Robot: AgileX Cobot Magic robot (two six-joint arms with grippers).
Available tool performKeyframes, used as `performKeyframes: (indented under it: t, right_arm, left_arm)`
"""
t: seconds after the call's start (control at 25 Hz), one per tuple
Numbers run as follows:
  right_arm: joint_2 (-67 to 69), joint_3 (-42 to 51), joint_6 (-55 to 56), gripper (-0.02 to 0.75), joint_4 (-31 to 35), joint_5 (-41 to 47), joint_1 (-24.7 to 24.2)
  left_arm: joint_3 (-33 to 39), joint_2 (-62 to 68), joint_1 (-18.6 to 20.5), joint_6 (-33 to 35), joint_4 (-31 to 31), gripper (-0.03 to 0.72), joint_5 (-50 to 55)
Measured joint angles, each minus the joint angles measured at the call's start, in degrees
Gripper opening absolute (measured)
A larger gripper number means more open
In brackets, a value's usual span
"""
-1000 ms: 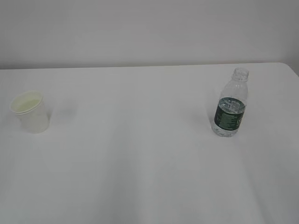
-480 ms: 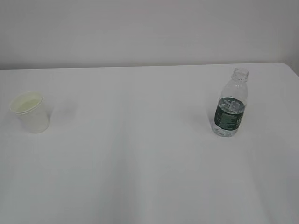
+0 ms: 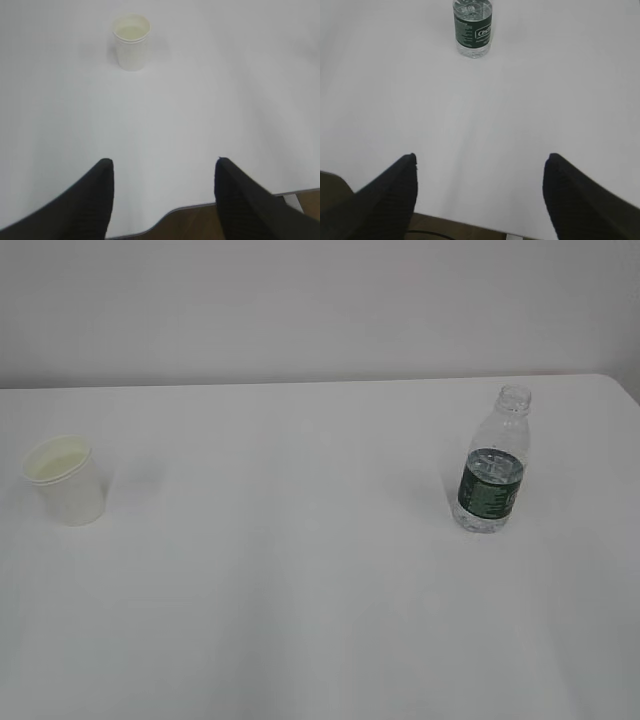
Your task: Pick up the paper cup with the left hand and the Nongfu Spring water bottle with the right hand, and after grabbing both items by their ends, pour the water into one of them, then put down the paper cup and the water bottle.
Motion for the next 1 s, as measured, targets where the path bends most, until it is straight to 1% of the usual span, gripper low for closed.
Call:
performKeyframes:
  t: [0.24, 0.4, 0.72, 1.0]
  right_arm:
    - [0.0, -0.19, 0.0, 0.593, 0.2, 4.11, 0.0]
    - [-1.02, -0.19, 0.0, 0.593, -0.15, 6.74, 0.0]
    - [-6.45, 0.33, 0.23, 0.592, -1.38, 8.64, 0.0]
    - [-7.19, 0.77, 0.35, 0.592, -1.55, 9.27, 0.0]
  left_arm:
    - [0.35, 0.0, 0.0, 0.03, 0.27, 0.45, 0.68]
    - [2.12, 0.0, 0.0, 0.26, 0.59, 0.45, -0.97]
    - [2.24, 0.0, 0.0, 0.26, 0.64, 0.45, -1.63]
    - [2.24, 0.0, 0.0, 0.38, 0.64, 0.449, -1.72]
